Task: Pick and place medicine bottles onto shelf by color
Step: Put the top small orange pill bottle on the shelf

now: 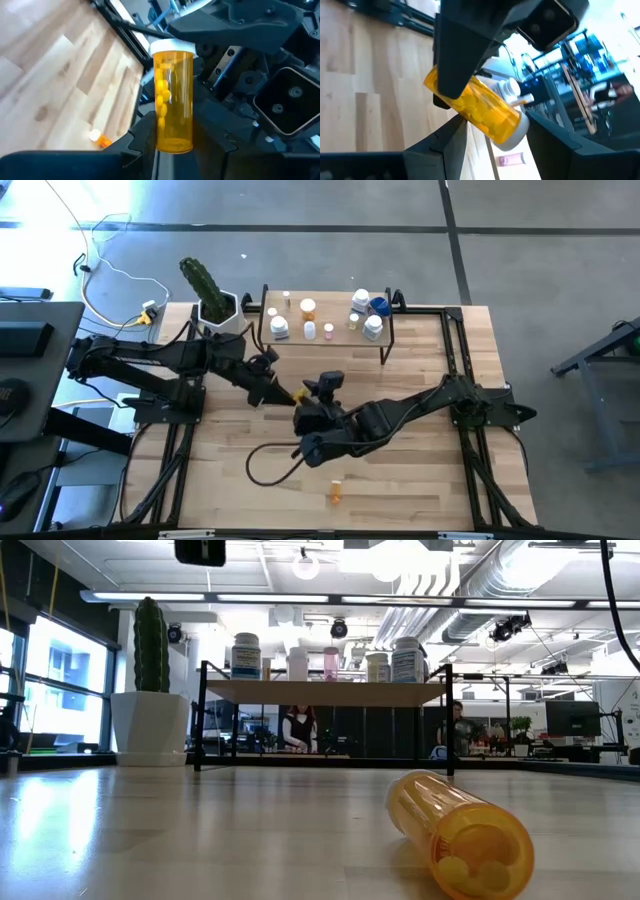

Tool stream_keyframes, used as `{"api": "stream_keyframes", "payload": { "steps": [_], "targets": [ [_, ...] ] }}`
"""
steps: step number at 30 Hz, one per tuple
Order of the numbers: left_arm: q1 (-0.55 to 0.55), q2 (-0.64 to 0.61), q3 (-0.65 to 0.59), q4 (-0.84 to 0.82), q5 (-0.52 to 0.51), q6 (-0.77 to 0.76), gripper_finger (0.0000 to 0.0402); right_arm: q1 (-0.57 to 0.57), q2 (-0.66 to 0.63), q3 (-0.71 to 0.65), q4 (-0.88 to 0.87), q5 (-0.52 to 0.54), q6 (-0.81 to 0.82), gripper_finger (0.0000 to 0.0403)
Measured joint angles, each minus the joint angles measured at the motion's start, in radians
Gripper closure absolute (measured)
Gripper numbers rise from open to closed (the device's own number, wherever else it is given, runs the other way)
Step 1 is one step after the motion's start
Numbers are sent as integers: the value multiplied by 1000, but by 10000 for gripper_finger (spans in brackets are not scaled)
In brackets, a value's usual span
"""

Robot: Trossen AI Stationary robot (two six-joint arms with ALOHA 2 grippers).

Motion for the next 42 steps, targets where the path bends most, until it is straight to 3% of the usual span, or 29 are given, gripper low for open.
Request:
{"api": "stream_keyframes", "payload": {
  "steps": [23,31,42],
  "targets": [
    [114,1,-1,-8,63,152,306,-77,0,0,-1,31,-57,219],
    [156,2,-1,-7,67,182,307,-91,0,1,4,96,-310,219],
    [259,2,-2,-5,53,218,307,-169,-1,2,0,197,-398,219]
  ]
}}
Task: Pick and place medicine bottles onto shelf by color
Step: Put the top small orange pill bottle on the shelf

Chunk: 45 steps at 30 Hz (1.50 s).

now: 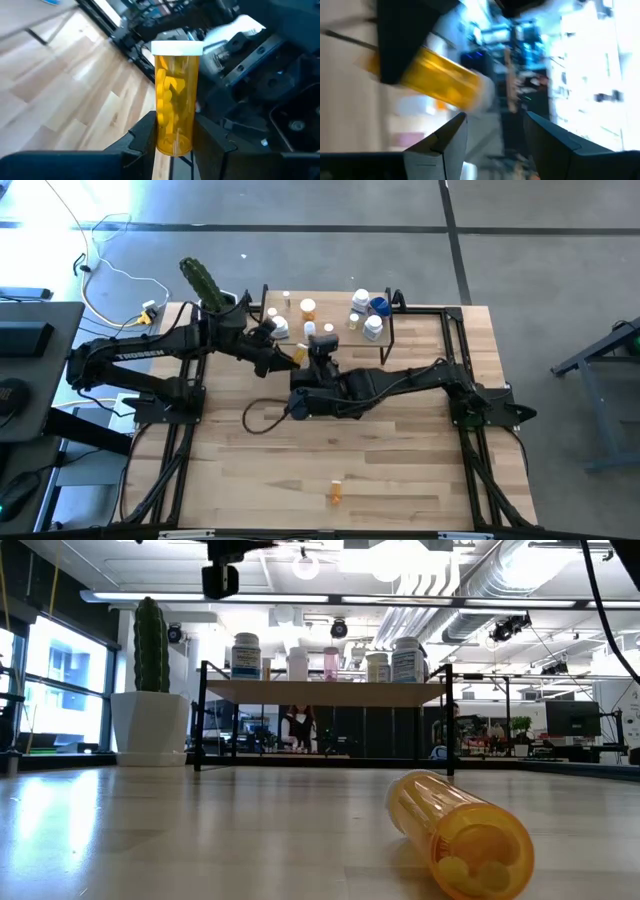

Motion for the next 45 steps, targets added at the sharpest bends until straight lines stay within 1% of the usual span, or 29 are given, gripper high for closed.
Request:
{"api": "stream_keyframes", "payload": {
  "steps": [1,3,10,14,17,20,25,33,37,40,45],
  "targets": [
    [10,0,0,-5,-2,0,307,-8,0,0,-5,26,-7,219],
    [30,2,-1,-10,-14,16,307,-25,-3,1,-4,34,-16,219],
    [88,1,-1,-5,-69,74,307,-96,-13,2,-4,26,-18,219],
    [119,1,-1,-2,-118,125,307,-144,-52,1,14,21,-16,219],
    [144,1,-1,8,-126,181,307,-181,-90,1,35,-24,-14,219],
    [159,0,-1,9,-128,225,307,-218,-129,1,67,-113,5,219],
    [162,0,-1,9,-176,308,307,-290,-208,1,94,-346,82,219],
    [161,0,-1,9,-262,366,307,-446,-320,1,110,-874,241,219],
    [161,0,-1,23,-320,388,307,-520,-338,1,123,-1111,311,219],
    [151,0,-1,62,-366,421,307,-563,-339,1,137,-1279,357,219],
    [119,0,0,143,-473,495,307,-613,-332,-2,142,-1520,405,219]
  ]
}}
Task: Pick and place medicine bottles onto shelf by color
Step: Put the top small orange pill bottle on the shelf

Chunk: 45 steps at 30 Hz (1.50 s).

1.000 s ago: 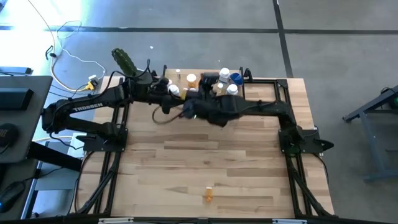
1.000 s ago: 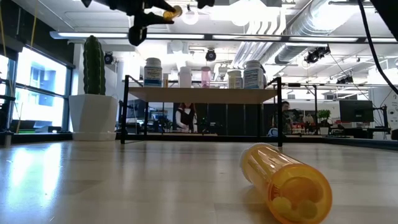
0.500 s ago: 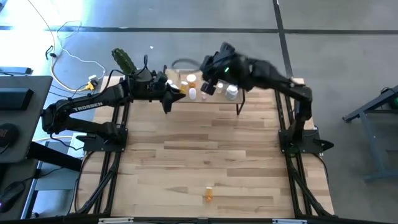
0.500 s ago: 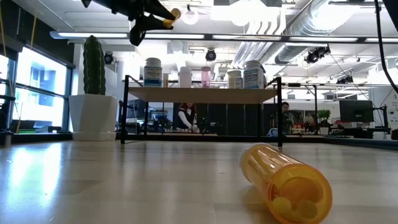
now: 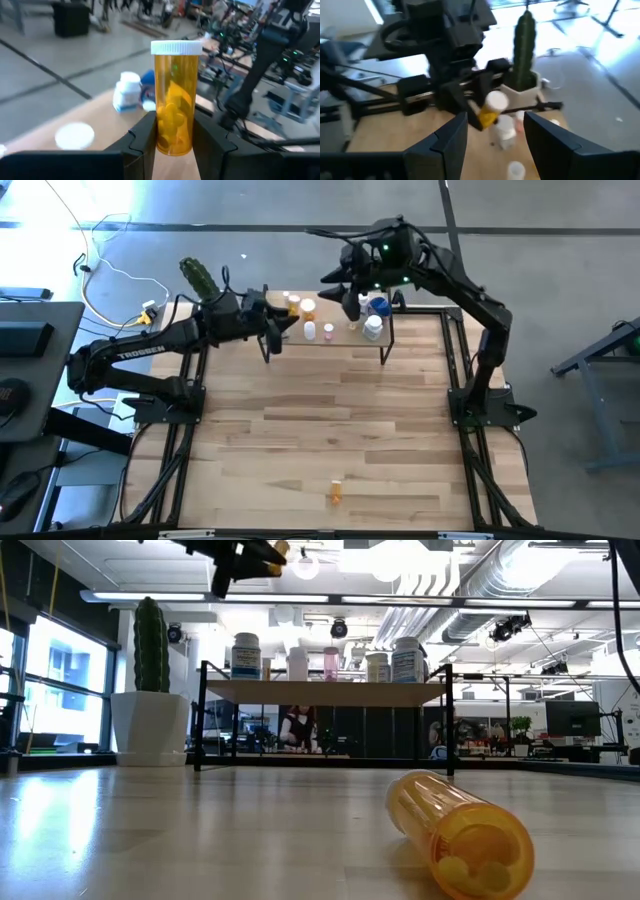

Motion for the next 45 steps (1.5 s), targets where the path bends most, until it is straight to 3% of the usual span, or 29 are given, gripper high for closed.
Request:
{"api": "stream_keyframes", "payload": {
  "steps": [6,18,35,45],
  "targets": [
    [-47,0,0,68,-87,75,307,6,38,0,68,-102,1,219],
    [-132,0,0,80,-199,179,307,27,104,0,173,-132,-17,219],
    [-137,0,0,80,-201,201,307,27,168,0,151,-132,17,222],
    [-136,0,0,78,-201,201,307,27,168,0,146,-133,35,274]
  ]
}}
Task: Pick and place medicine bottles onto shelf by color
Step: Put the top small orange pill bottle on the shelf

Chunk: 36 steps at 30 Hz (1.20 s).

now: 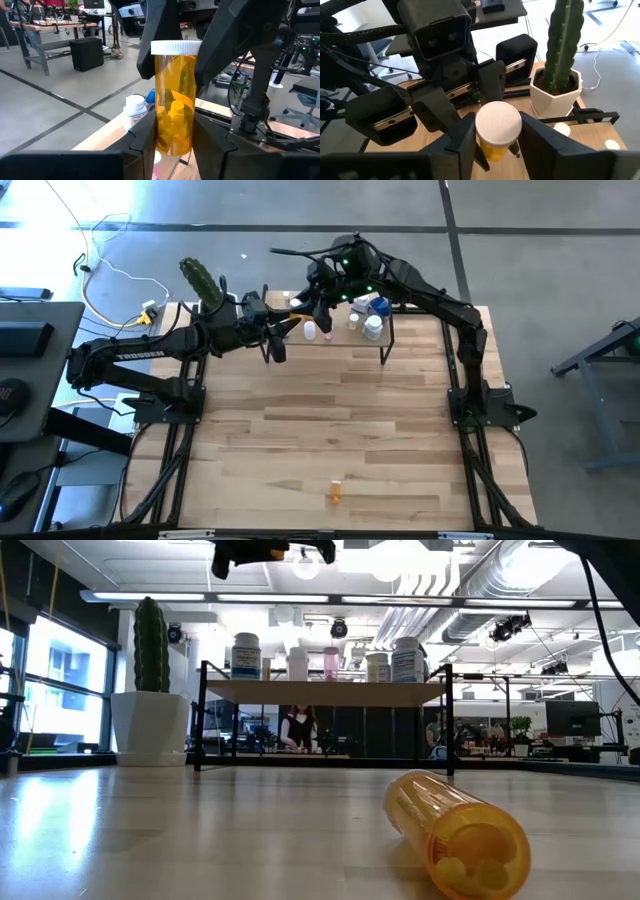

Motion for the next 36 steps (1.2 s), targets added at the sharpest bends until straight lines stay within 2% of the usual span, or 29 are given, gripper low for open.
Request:
{"api": "stream_keyframes", "payload": {
  "steps": [7,25,32,36],
  "targets": [
    [0,0,0,-6,0,0,307,0,0,0,-7,0,0,300],
    [0,0,0,-7,3,-8,282,0,0,0,-18,0,-10,301],
    [0,0,0,-39,3,-8,232,-3,0,0,-21,7,-16,301],
    [0,0,0,-44,0,-8,195,-3,0,0,-25,56,-36,301]
  ]
}}
